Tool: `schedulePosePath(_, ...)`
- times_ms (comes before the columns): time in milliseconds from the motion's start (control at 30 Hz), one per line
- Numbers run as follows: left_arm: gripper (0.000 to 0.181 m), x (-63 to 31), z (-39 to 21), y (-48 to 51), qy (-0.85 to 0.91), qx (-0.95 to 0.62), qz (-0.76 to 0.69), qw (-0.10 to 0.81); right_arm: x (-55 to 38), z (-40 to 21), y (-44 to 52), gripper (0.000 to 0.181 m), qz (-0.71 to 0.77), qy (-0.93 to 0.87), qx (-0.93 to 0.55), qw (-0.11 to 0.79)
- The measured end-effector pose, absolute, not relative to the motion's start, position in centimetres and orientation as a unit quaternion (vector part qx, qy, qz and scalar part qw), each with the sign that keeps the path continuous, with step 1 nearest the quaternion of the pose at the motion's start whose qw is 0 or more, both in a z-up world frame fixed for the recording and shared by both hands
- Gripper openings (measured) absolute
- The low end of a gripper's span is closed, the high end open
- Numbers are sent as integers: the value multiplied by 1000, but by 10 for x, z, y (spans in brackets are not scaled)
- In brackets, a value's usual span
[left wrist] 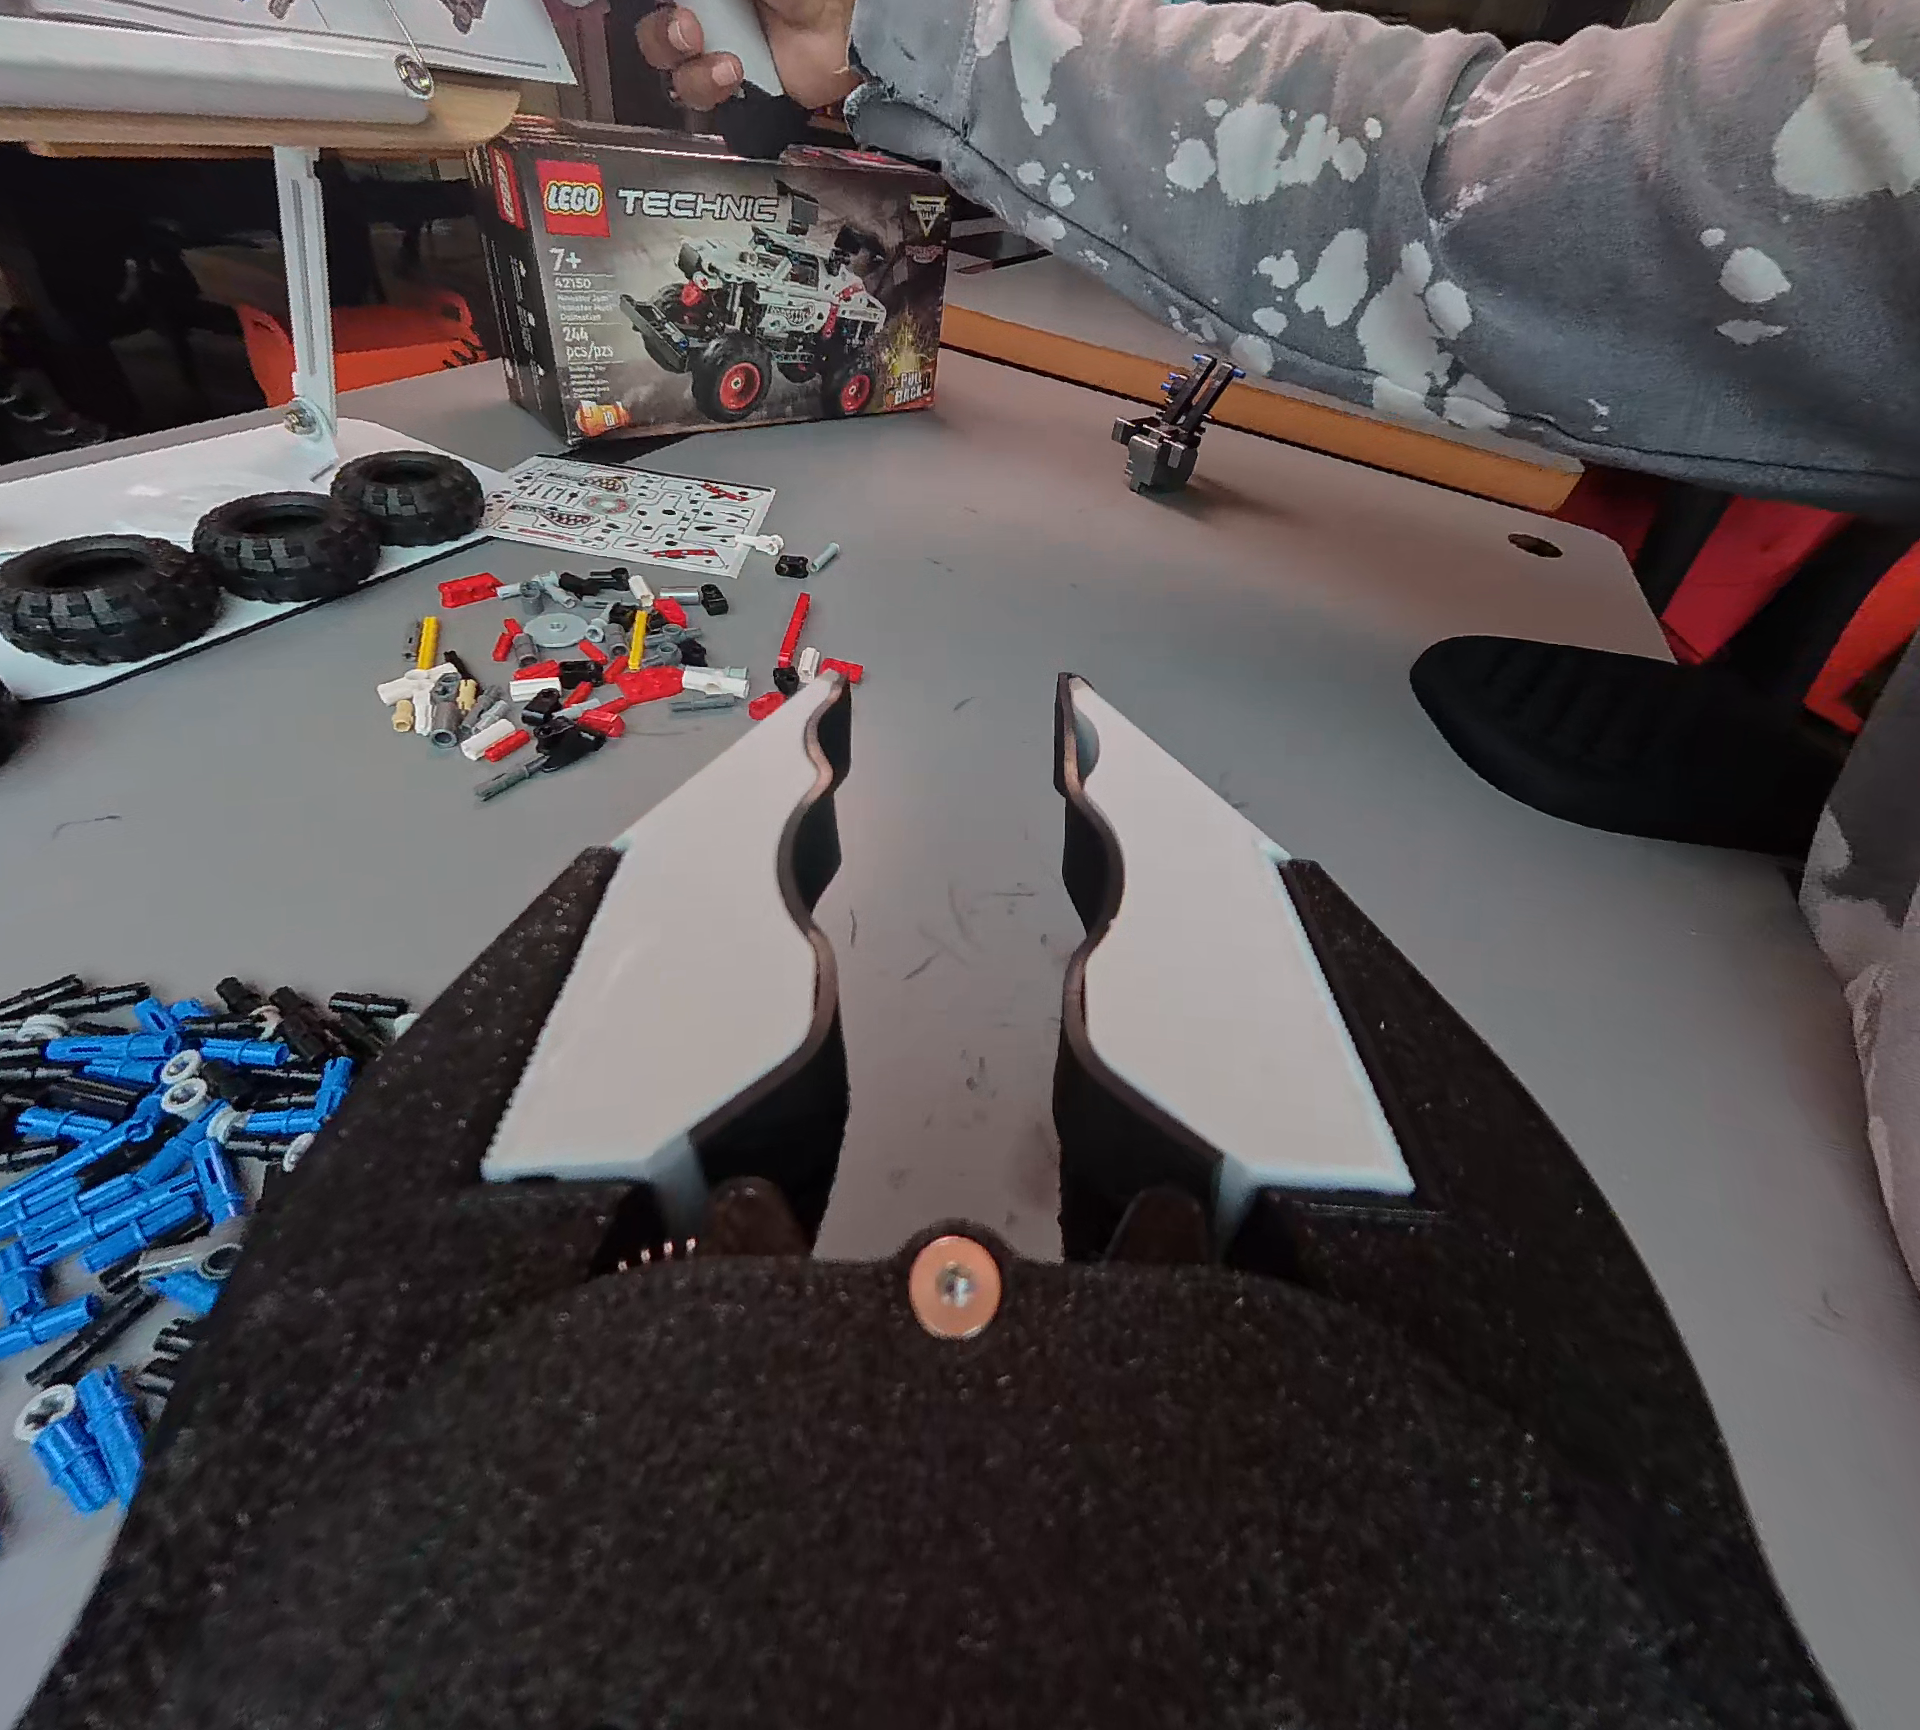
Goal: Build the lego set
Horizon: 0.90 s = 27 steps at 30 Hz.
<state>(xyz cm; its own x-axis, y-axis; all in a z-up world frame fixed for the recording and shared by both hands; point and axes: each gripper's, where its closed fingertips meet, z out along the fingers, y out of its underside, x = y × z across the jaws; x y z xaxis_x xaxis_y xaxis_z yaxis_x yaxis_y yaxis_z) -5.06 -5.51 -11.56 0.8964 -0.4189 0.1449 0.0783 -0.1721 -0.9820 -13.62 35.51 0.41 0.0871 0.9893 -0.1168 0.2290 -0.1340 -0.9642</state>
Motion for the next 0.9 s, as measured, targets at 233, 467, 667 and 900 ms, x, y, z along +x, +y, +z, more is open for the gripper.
schedulePosePath(233,40,-51,-110,-59,109,-738,-195,637,-95,41,355,48,383,-469,-578,547)
schedulePosePath(467,40,-48,-112,-58,112,-739,-203,633,-38,27,292,0,358,-374,-527,674)
schedulePosePath(667,39,-41,-113,-60,118,-744,-195,628,-62,-19,288,0,338,-328,-548,691)
schedulePosePath(900,39,-37,-121,-59,133,-758,-172,615,-93,-24,329,0,336,-328,-577,668)
